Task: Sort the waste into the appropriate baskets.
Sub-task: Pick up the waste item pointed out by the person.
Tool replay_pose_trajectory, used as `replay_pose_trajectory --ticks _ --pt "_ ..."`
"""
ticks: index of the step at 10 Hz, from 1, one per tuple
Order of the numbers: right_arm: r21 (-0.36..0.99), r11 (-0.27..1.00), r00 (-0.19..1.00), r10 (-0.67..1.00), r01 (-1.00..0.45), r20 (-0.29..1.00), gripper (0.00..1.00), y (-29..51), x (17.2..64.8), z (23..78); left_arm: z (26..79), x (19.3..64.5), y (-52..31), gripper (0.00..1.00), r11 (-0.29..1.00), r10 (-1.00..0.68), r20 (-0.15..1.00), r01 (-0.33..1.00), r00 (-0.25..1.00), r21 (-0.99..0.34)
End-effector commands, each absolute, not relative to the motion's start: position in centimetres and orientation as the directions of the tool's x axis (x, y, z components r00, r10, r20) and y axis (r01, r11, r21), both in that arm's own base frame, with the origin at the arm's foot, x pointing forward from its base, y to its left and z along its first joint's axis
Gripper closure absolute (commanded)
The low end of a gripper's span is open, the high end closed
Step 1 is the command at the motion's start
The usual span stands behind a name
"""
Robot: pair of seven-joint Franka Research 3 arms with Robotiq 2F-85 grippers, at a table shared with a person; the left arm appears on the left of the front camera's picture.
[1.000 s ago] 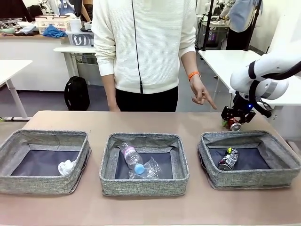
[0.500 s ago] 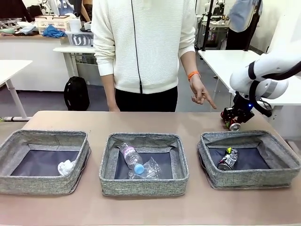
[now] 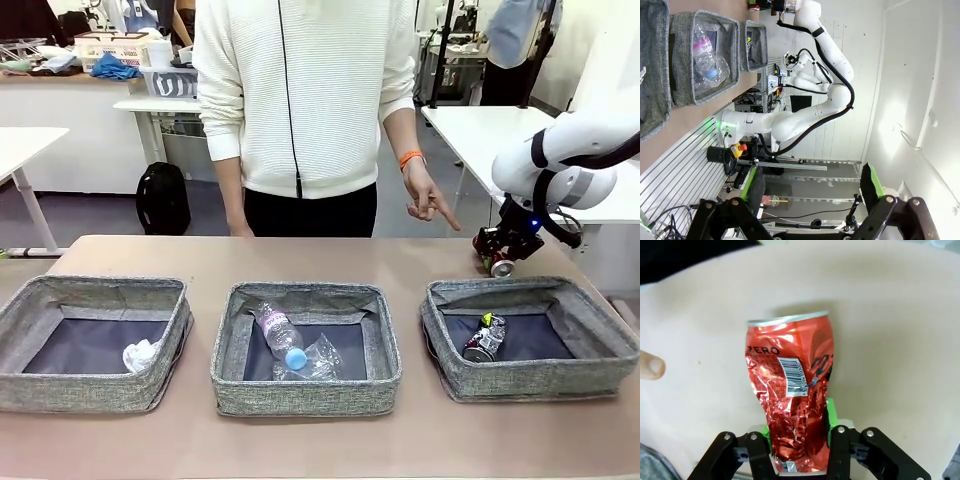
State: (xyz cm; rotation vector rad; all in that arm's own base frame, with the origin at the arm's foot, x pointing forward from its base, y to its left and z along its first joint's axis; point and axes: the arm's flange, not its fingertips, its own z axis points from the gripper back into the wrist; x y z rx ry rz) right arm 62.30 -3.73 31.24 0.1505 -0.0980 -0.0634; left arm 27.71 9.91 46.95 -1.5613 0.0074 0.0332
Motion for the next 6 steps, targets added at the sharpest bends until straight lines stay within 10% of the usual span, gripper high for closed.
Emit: replay_pose_trajectory --ticks 1,6 --pt "0.186 0.972 0.982 -0.164 0.145 0.089 1.0 -6.3 61.1 36.1 47.1 27.5 9.9 0.0 -0.008 0.012 -0.005 -0.005 1.0 -1.0" --pt "0.296 0.891 0.921 -0.382 0.345 0.078 1.0 -5.9 44.6 50.5 47.1 27.5 9.9 0.0 -0.008 0.012 -0.005 -0.005 1.0 -1.0"
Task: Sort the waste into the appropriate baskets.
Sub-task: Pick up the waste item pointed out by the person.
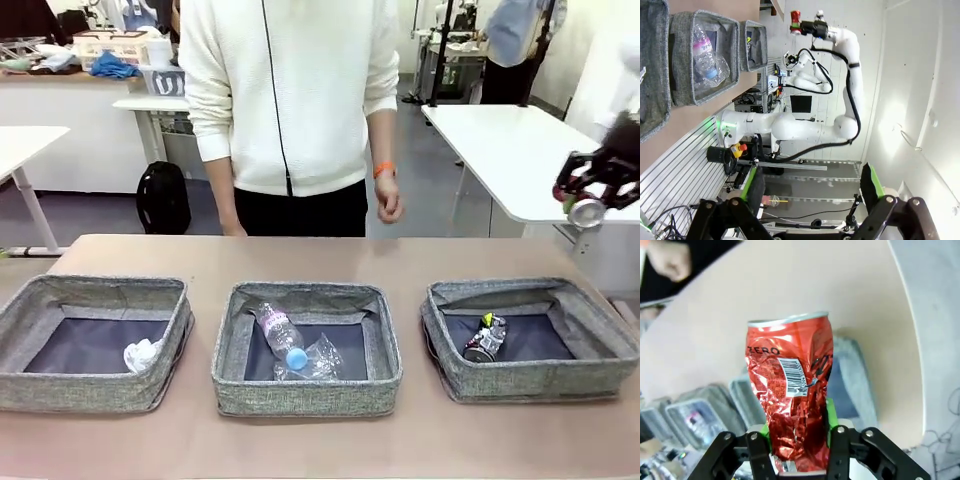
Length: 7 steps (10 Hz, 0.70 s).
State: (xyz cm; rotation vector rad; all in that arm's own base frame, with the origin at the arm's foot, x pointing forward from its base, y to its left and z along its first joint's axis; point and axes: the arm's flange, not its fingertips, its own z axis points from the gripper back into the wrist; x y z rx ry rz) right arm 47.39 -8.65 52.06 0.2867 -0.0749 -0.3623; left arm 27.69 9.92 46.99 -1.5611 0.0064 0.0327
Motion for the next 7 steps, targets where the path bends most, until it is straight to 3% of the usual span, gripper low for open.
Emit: replay_pose_trajectory --ticks 1,2,3,5,6,7 --pt "0.317 0.888 0.927 -0.37 0.333 0.062 1.0 -5.1 43.5 49.6 47.1 27.5 9.9 0.0 -0.008 0.012 -0.005 -0.005 1.0 -1.0" --pt "0.34 0.88 0.935 -0.354 0.333 0.001 1.0 -5.7 44.4 48.8 47.1 27.5 9.9 0.0 -0.008 0.012 -0.005 -0.005 1.0 -1.0" --pt "0.298 0.895 0.933 -0.359 0.333 0.035 1.0 -7.2 44.3 52.4 47.1 27.5 9.9 0.0 -0.008 0.012 -0.005 -0.005 1.0 -1.0" --pt "0.298 0.895 0.933 -0.359 0.333 0.035 1.0 -7.2 44.3 52.4 47.1 27.5 9.9 0.0 -0.008 0.012 -0.005 -0.005 1.0 -1.0" --pt "0.309 0.892 0.935 -0.354 0.33 0.021 0.63 -6.3 43.1 51.2 47.1 27.5 9.9 0.0 -0.008 0.012 -0.005 -0.005 1.0 -1.0" --pt "0.353 0.78 0.856 -0.479 0.517 -0.194 0.63 -7.5 43.6 47.6 47.1 27.5 9.9 0.0 -0.008 0.012 -0.005 -0.005 1.0 -1.0"
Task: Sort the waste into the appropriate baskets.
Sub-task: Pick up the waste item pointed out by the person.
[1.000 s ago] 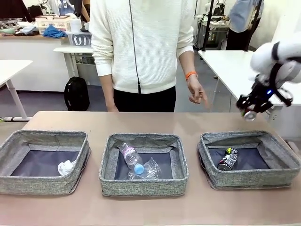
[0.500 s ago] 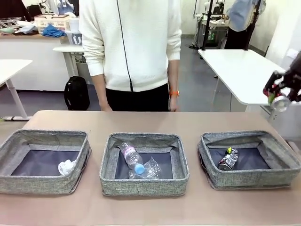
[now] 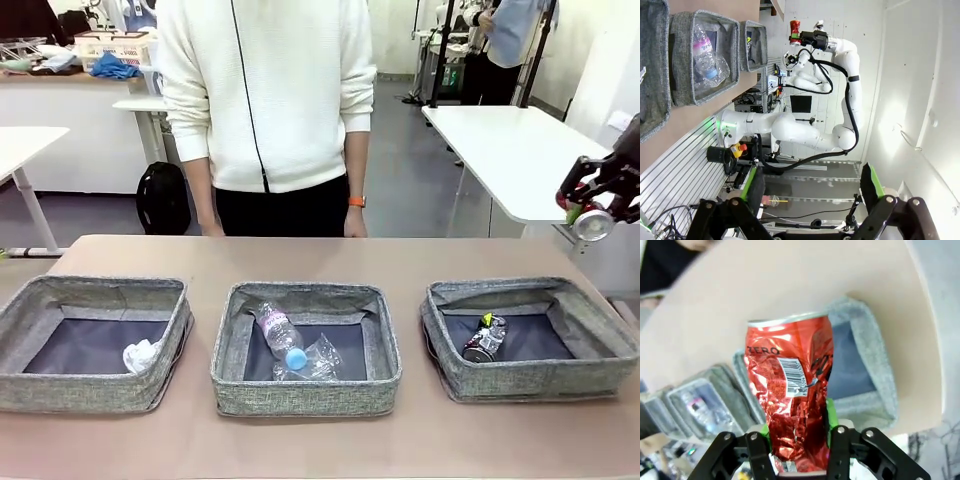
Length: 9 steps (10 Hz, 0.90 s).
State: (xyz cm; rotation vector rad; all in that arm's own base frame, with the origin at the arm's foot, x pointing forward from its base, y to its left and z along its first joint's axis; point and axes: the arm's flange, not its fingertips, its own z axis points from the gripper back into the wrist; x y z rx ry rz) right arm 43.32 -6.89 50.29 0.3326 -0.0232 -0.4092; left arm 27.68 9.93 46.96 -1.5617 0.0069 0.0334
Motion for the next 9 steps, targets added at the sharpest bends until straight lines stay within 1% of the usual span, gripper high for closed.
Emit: replay_pose_trajectory --ticks 1,2,3,4,5,6,7,9 --pt "0.356 0.81 0.881 -0.461 0.467 -0.107 0.63 -6.4 43.6 49.9 47.1 27.5 9.9 0.0 -0.008 0.012 -0.005 -0.005 1.0 -1.0" --pt "0.329 0.834 0.889 -0.457 0.444 -0.04 0.63 -4.3 43.3 54.5 47.1 27.5 9.9 0.0 -0.008 0.012 -0.005 -0.005 1.0 -1.0" --pt "0.319 0.827 0.872 -0.489 0.463 0.002 0.63 -1.3 42.7 60.1 47.1 27.5 9.9 0.0 -0.008 0.012 -0.005 -0.005 1.0 -1.0" --pt "0.267 0.846 0.868 -0.493 0.462 0.06 0.63 2.9 41.6 65.7 47.1 27.5 9.9 0.0 -0.008 0.012 -0.005 -0.005 1.0 -1.0" --pt "0.241 0.856 0.871 -0.485 0.457 0.071 0.63 6.9 40.7 69.6 47.1 27.5 9.9 0.0 -0.008 0.012 -0.005 -0.005 1.0 -1.0" --pt "0.183 0.869 0.873 -0.481 0.461 0.086 0.63 11.2 39.7 72.6 47.1 27.5 9.9 0.0 -0.008 0.012 -0.005 -0.005 1.0 -1.0" --pt "0.132 0.894 0.888 -0.444 0.429 0.117 0.63 15.6 38.9 75.0 47.1 27.5 9.9 0.0 -0.008 0.012 -0.005 -0.005 1.0 -1.0" --pt "-0.009 0.94 0.926 -0.334 0.341 0.175 0.63 24.9 37.5 77.9 47.1 27.5 9.9 0.0 -0.008 0.012 -0.005 -0.005 1.0 -1.0"
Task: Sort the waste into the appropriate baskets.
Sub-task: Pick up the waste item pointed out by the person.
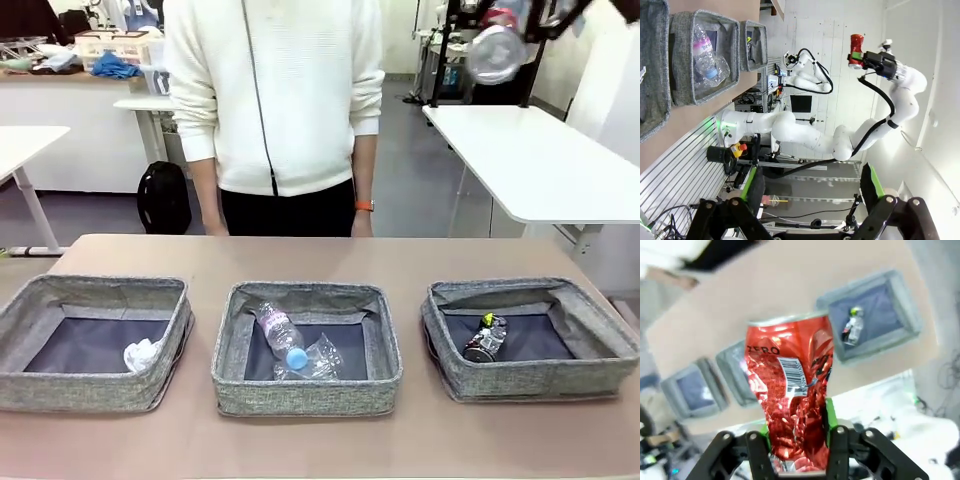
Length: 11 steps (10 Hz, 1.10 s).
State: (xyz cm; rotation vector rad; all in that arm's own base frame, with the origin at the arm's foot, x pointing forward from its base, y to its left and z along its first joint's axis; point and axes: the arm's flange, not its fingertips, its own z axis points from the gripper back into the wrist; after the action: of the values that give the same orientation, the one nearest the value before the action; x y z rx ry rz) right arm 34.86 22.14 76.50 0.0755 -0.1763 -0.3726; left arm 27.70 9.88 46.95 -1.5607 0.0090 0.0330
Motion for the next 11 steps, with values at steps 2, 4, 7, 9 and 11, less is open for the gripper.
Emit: replay_pose_trajectory --ticks 2,4,7,9,11 --pt "-0.095 0.968 0.953 -0.208 0.233 0.22 0.63 33.0 36.7 78.6 47.1 27.5 9.9 0.0 -0.008 0.012 -0.005 -0.005 1.0 -1.0" --pt "-0.146 0.979 0.966 -0.108 0.145 0.236 0.63 39.2 35.8 77.9 47.1 27.5 9.9 0.0 -0.008 0.012 -0.005 -0.005 1.0 -1.0" --pt "-0.188 0.973 0.974 -0.096 0.135 0.205 0.63 40.7 35.5 76.2 47.1 27.5 9.9 0.0 -0.008 0.012 -0.005 -0.005 1.0 -1.0" --pt "-0.184 0.979 0.976 -0.046 0.086 0.211 0.63 40.5 34.3 73.4 47.1 27.5 9.9 0.0 -0.008 0.012 -0.005 -0.005 1.0 -1.0" --pt "-0.184 0.979 0.976 -0.046 0.086 0.211 0.63 40.5 34.3 73.4 47.1 27.5 9.9 0.0 -0.008 0.012 -0.005 -0.005 1.0 -1.0"
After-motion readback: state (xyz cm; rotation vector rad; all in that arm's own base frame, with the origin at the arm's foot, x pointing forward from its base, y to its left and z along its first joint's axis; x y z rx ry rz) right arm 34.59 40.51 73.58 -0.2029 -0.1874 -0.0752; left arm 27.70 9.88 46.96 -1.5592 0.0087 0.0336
